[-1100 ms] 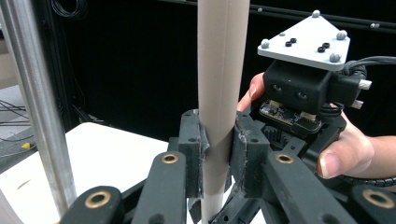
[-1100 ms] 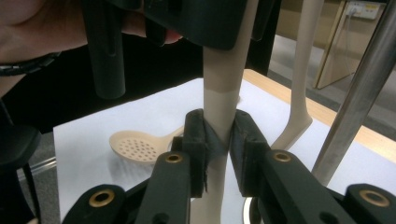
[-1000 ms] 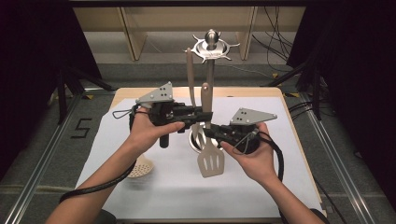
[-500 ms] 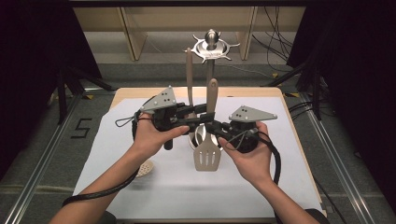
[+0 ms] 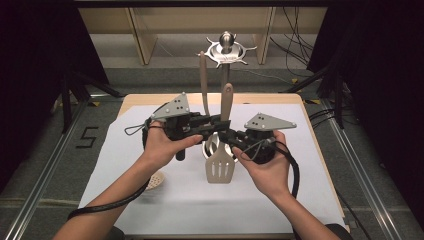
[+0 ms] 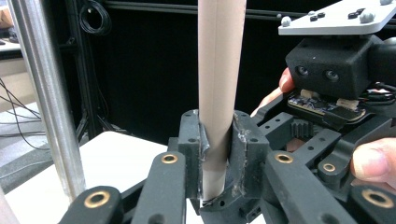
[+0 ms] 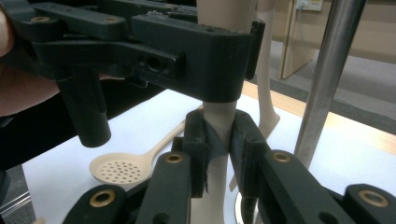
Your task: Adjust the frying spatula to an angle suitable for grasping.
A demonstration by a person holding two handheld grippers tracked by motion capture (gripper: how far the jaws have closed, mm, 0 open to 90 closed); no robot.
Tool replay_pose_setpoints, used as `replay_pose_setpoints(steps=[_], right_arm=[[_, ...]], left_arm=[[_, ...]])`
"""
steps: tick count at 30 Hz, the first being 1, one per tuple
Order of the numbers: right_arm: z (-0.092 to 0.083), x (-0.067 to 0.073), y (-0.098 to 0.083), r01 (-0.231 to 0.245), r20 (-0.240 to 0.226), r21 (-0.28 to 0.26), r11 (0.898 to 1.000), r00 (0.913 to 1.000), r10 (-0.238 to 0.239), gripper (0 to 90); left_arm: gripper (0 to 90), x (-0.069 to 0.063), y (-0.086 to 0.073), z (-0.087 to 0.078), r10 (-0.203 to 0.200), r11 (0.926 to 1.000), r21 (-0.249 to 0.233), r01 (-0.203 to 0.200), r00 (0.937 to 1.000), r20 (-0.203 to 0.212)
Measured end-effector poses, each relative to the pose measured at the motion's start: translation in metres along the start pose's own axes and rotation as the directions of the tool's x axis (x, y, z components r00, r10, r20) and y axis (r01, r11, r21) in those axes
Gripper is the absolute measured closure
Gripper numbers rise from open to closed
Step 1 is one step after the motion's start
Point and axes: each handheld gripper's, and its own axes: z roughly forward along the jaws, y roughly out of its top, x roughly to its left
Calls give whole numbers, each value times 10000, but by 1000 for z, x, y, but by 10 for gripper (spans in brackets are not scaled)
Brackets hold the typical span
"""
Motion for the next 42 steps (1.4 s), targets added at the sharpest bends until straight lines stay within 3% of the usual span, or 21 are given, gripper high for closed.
replay_pose_setpoints(steps=[1, 3, 6, 8, 13, 14, 20, 25, 26, 27, 29, 32, 33, 34, 35, 37, 38, 41, 42], right_arm=[[1, -1, 0, 223, -128, -169, 9996, 9997, -225, 731], [-1, 1, 1, 178, -174, -288, 9994, 9997, -183, 667], [-6, 2, -1, 602, 57, -326, 9977, 9982, -600, 655], [-12, 3, -4, 426, 16, -349, 9985, 9991, -426, 647], [-29, -5, -13, 546, 286, -433, 9976, 9982, -534, 638], [-33, -7, -15, 296, 346, -501, 9983, 9990, -279, 637], [-49, -24, -24, 45, 920, -617, 9981, 9958, 12, 637], [-54, -40, -37, -556, 1415, -501, 9972, 9880, 622, 628], [-53, -45, -39, -396, 1409, -545, 9977, 9889, 469, 626], [-55, -47, -42, -709, 1665, -369, 9968, 9831, 761, 626], [-55, -55, -47, -826, 1932, -377, 9959, 9772, 883, 624], [-54, -68, -57, -787, 2048, -200, 9967, 9754, 811, 624], [-54, -70, -60, -1068, 2184, -12, 9943, 9703, 1045, 624], [-54, -75, -64, -980, 2315, 63, 9952, 9683, 939, 623], [-53, -75, -66, -1331, 2232, 84, 9911, 9664, 1279, 624], [-53, -82, -71, -1033, 2410, 301, 9942, 9661, 931, 623], [-52, -82, -74, -1362, 2487, 230, 9904, 9603, 1263, 623], [-54, -89, -78, -1429, 2572, 283, 9893, 9574, 1309, 622], [-55, -88, -79, -1777, 2618, 362, 9834, 9514, 1623, 622]], left_arm=[[756, 1, 0, 0, 28, 10000, 38, -28, 10000, 23], [758, 4, 1, 0, 16, 10000, 56, -16, 10000, 91], [759, 8, 1, -2, -107, 9999, 27, 106, 9996, 269], [760, 10, 1, -4, -70, 10000, 37, 69, 9996, 266], [759, 16, 4, -8, 7, 10000, 57, -9, 9995, 304], [759, 17, 5, -8, 55, 10000, 57, -57, 9994, 339], [759, 21, 8, -8, 263, 9995, 137, -272, 9976, 640], [759, 22, 9, -10, 238, 9996, 164, -250, 9974, 673], [759, 23, 9, -10, 221, 9996, 176, -233, 9975, 665], [759, 23, 9, -11, 213, 9996, 168, -225, 9975, 675], [759, 25, 10, -11, 240, 9995, 191, -253, 9974, 679], [759, 27, 11, -12, 171, 9997, 151, -182, 9976, 675], [760, 27, 11, -12, 132, 9997, 183, -144, 9977, 663], [760, 28, 11, -12, 168, 9997, 189, -181, 9975, 684], [759, 29, 12, -13, 193, 9995, 219, -209, 9975, 679], [760, 30, 12, -13, 183, 9996, 189, -196, 9974, 691], [760, 31, 13, -13, 148, 9997, 178, -161, 9975, 691], [760, 32, 14, -12, 144, 9997, 162, -157, 9968, 787], [760, 32, 15, -12, 147, 9997, 164, -161, 9966, 815]])
